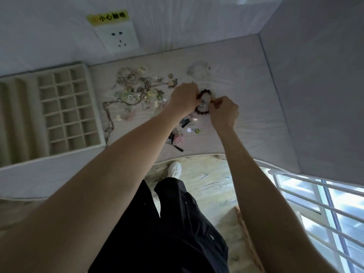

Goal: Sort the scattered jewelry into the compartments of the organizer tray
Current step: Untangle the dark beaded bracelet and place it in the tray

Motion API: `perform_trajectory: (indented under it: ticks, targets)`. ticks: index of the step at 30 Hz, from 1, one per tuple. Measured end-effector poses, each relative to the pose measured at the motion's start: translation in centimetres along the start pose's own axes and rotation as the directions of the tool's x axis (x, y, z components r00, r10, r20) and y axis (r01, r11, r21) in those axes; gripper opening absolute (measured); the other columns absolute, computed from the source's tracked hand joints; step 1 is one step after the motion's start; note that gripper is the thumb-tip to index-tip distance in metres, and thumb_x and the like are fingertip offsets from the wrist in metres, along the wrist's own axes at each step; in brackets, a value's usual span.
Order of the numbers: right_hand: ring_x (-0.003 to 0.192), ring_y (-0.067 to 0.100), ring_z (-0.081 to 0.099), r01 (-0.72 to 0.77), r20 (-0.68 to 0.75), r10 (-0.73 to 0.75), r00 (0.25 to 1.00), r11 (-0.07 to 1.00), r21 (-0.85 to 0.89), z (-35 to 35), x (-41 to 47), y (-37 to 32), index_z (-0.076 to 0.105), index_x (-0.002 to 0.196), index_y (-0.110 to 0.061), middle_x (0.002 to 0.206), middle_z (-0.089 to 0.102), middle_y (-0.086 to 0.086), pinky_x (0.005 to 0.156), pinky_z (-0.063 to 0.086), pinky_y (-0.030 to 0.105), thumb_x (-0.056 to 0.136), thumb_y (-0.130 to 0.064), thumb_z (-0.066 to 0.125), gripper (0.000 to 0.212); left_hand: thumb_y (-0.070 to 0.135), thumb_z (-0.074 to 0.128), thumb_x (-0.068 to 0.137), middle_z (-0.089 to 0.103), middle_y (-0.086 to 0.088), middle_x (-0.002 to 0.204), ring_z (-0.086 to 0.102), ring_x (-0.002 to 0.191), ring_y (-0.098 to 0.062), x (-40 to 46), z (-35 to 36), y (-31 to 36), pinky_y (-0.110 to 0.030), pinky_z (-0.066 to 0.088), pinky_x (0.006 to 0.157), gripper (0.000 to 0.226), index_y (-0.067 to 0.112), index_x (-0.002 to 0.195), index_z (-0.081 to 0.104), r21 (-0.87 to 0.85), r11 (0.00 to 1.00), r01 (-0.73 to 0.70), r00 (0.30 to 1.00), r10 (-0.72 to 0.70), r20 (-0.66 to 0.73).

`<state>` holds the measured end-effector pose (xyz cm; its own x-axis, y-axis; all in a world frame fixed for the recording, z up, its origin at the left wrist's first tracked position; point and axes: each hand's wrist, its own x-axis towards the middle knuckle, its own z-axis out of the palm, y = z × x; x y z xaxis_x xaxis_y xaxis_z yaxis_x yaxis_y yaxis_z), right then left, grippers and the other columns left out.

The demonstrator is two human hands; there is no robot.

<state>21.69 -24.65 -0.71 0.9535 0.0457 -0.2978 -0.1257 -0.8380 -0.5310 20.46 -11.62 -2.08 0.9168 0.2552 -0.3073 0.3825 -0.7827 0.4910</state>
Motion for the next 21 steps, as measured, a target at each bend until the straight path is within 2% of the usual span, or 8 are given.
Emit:
perform_trajectory:
  ticks: [3,6,9,12,16,18,21]
  targets:
    - [0.080,0.017,0.063,0.055,-0.028,-0.050,0.998,0.982,0.179,-1.5,-0.9,-1.4,0.066,0.098,-0.010,0.084,0.068,0.002,0.076,0.049,0.029,0.083,-0.015,0.061,0.017,0.013,0.062,0.086,0.065,-0.003,0.111,0.056,0.107,-0.016,-0.3,-0.7,0.0,-0.021,0.040,0.089,0.024,0.011,0.109,0.064,-0.189,0.979,0.072,0.997,-0.069,0.021]
    - [0.071,0.009,0.061,0.154,-0.066,-0.142,0.988,0.949,0.274,-3.2,-2.2,-3.6,0.065,0.093,-0.014,0.076,0.065,-0.006,0.073,0.050,0.026,0.080,-0.015,0.062,0.013,0.016,0.054,0.092,0.064,-0.002,0.106,0.054,0.091,-0.011,-2.5,-3.5,-0.3,-0.015,0.042,0.081,0.026,0.011,0.116,0.062,-0.389,0.920,0.047,0.998,-0.058,-0.018]
    - [0.069,0.008,0.063,0.245,-0.038,-0.247,0.968,0.913,0.325,-4.3,-3.9,-6.0,0.061,0.090,-0.019,0.076,0.065,-0.009,0.068,0.049,0.021,0.082,-0.016,0.061,0.009,0.019,0.052,0.096,0.066,-0.001,0.099,0.054,0.078,-0.006,-6.5,-6.3,-1.9,-0.007,0.043,0.065,0.016,0.023,0.104,0.066,-0.624,0.779,0.060,0.992,-0.117,-0.050]
    - [0.072,0.004,0.062,0.285,0.042,-0.316,0.948,0.898,0.335,-2.6,-5.7,-8.5,0.061,0.091,-0.022,0.077,0.062,-0.016,0.069,0.049,0.020,0.084,-0.018,0.059,0.008,0.027,0.057,0.095,0.064,-0.001,0.093,0.054,0.074,-0.005,-10.8,-8.5,-5.6,-0.017,0.042,0.069,0.010,0.023,0.101,0.063,-0.772,0.626,0.112,0.981,-0.196,-0.016]
    - [0.078,0.007,0.064,0.291,0.182,-0.362,0.914,0.899,0.326,2.1,-7.2,-10.8,0.067,0.095,-0.023,0.082,0.066,-0.012,0.074,0.054,0.029,0.087,-0.019,0.059,0.012,0.021,0.057,0.095,0.065,-0.002,0.098,0.061,0.087,-0.011,-14.1,-9.6,-10.1,-0.026,0.051,0.081,0.003,0.021,0.097,0.060,-0.874,0.447,0.189,0.936,-0.351,0.022]
    - [0.081,0.009,0.064,0.315,0.264,-0.385,0.885,0.910,0.269,4.8,-7.6,-12.1,0.069,0.102,-0.020,0.088,0.067,-0.008,0.075,0.053,0.027,0.088,-0.020,0.059,0.017,0.017,0.056,0.096,0.067,-0.002,0.096,0.063,0.089,-0.013,-14.8,-10.0,-12.0,-0.031,0.052,0.086,0.006,0.015,0.100,0.060,-0.893,0.398,0.209,0.902,-0.432,0.018]
    - [0.081,0.013,0.063,0.335,0.393,-0.401,0.827,0.914,0.227,8.0,-8.5,-14.2,0.069,0.101,-0.016,0.086,0.066,-0.004,0.073,0.050,0.023,0.091,-0.023,0.056,0.018,0.014,0.052,0.098,0.065,0.000,0.088,0.064,0.083,-0.011,-15.7,-11.3,-14.5,-0.024,0.053,0.078,0.009,0.009,0.103,0.056,-0.916,0.353,0.189,0.882,-0.472,0.000]
